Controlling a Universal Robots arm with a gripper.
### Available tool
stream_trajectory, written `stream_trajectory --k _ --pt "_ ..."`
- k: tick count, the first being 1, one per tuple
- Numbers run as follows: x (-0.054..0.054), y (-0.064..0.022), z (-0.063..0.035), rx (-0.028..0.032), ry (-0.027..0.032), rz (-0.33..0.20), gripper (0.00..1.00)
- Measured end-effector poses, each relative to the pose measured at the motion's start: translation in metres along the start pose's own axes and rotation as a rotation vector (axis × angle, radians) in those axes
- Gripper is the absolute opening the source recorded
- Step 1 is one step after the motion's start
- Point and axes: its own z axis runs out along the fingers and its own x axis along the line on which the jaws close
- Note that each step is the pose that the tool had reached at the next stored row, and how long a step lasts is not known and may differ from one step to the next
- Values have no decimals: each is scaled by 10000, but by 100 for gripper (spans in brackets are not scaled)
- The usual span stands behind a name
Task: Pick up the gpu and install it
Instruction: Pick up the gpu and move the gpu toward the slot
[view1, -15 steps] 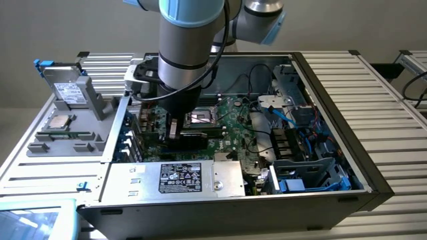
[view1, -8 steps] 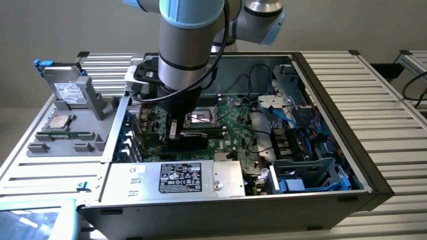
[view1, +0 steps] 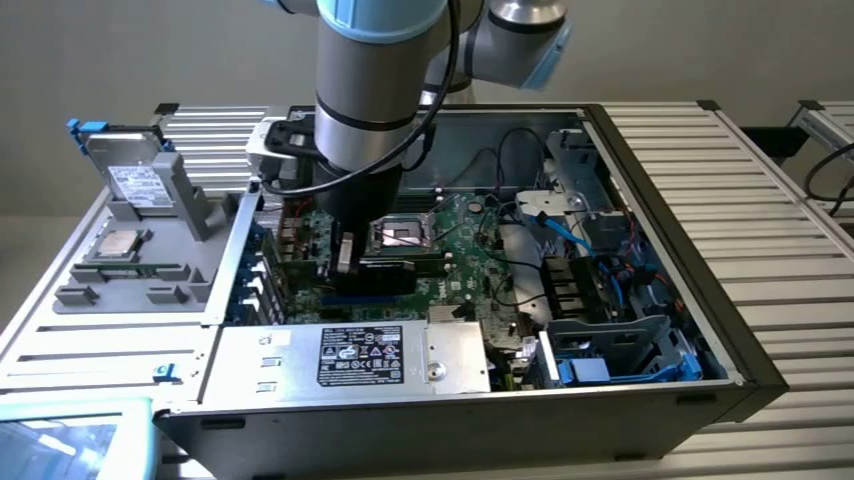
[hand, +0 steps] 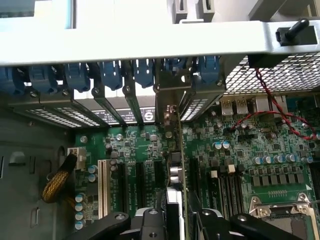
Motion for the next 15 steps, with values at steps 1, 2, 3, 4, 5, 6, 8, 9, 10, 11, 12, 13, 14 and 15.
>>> stream_trajectory --k 1,2,3,4,5,6,8,9,10,11,12,13,14,15 --pt "0 0 -1 0 0 6 28" --pt "1 0 -2 0 -1 27 28" --pt "2 -5 -3 -2 -1 35 28" --pt "5 -13 -6 -4 0 38 28" --pt "10 -25 -8 -5 -1 39 28" --pt "14 -38 -10 -6 -4 40 28" --pt "20 -54 -13 -9 -1 37 28" --pt "20 -54 -12 -8 -2 37 28" --pt "21 -54 -12 -8 -2 37 28" --pt "20 -55 -12 -9 -4 41 28" --pt "21 -54 -12 -10 -10 70 28" --pt "21 -55 -12 -10 -18 126 28" --pt "21 -55 -11 -8 -27 163 28" --pt "21 -53 -11 -8 -30 184 28"
